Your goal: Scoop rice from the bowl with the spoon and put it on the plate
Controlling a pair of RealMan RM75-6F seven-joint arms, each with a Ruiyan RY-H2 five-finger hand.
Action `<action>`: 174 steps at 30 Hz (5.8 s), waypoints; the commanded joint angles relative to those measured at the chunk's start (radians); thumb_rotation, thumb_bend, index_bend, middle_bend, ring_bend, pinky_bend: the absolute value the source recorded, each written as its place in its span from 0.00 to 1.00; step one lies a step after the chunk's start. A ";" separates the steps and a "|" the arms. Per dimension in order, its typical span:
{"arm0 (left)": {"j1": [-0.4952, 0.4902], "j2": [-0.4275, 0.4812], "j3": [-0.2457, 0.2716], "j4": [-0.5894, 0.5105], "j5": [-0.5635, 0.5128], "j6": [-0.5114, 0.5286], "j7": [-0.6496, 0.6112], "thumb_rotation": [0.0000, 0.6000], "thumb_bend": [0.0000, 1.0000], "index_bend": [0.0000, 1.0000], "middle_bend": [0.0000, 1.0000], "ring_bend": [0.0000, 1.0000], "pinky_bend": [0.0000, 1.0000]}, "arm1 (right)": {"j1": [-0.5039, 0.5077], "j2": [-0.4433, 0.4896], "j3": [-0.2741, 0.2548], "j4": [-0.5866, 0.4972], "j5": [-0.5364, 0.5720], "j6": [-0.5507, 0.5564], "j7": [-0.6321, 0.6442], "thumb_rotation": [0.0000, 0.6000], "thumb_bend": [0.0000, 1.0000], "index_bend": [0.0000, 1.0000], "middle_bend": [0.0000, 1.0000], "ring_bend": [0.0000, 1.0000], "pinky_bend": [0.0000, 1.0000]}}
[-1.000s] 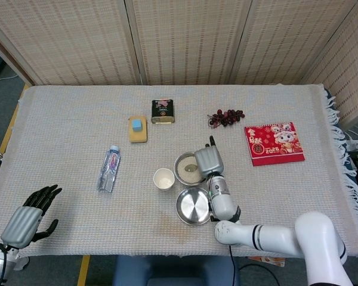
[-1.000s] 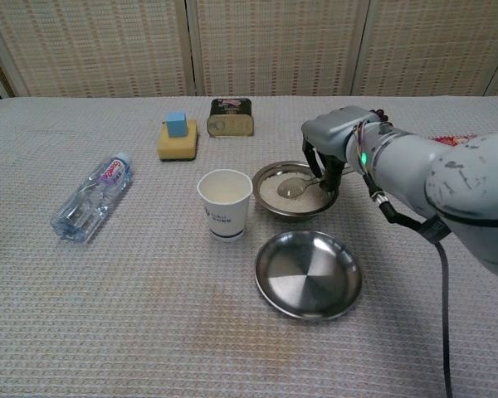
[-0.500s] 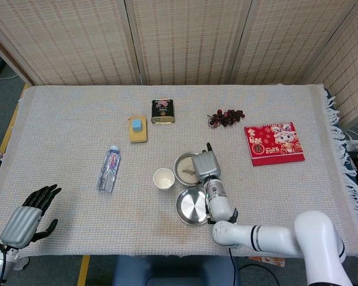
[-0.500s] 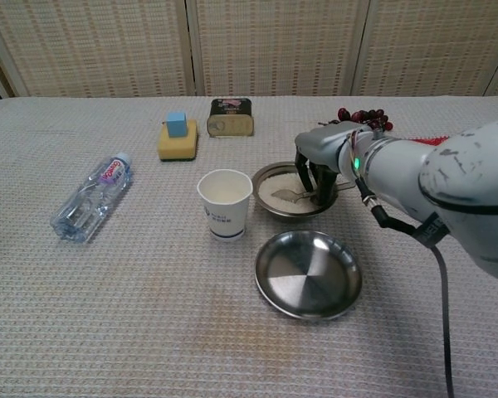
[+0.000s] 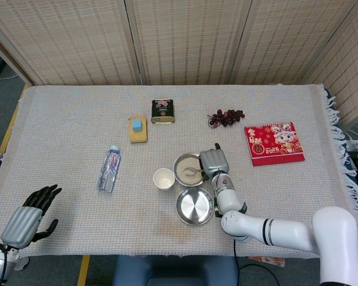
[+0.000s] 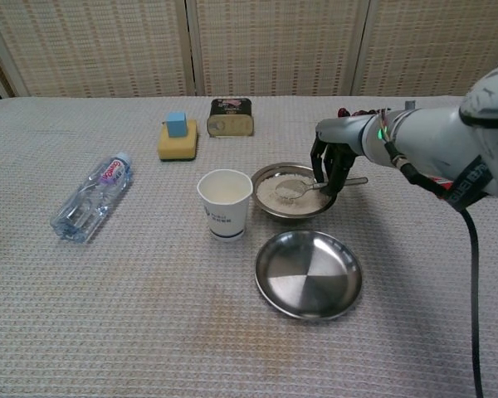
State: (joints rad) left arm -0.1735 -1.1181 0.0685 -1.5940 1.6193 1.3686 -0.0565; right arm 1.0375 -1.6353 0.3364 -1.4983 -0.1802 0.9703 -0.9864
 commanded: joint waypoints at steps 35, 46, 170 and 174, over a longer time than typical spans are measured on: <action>0.001 -0.006 -0.002 -0.005 -0.010 -0.005 0.021 1.00 0.42 0.00 0.00 0.00 0.12 | 0.109 0.151 -0.031 -0.136 0.046 -0.104 0.258 1.00 0.33 0.91 0.59 0.26 0.06; 0.007 0.008 0.003 -0.006 0.008 0.015 -0.004 1.00 0.42 0.00 0.00 0.00 0.12 | 0.208 0.047 -0.057 -0.097 0.043 -0.017 0.224 1.00 0.33 0.91 0.59 0.26 0.06; 0.023 0.036 0.007 -0.019 0.037 0.050 -0.058 1.00 0.42 0.00 0.00 0.00 0.14 | -0.545 0.087 -0.496 -0.346 -1.135 0.643 0.182 1.00 0.22 0.00 0.05 0.00 0.00; 0.042 0.016 -0.016 0.027 0.044 0.121 -0.077 1.00 0.42 0.00 0.00 0.00 0.14 | -0.710 0.168 -0.573 -0.242 -1.194 0.793 0.376 1.00 0.22 0.00 0.00 0.00 0.00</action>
State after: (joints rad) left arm -0.1417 -1.0917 0.0645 -1.5859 1.6604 1.4655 -0.1230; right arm 0.4743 -1.5562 -0.1494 -1.8047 -1.3003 1.6345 -0.7685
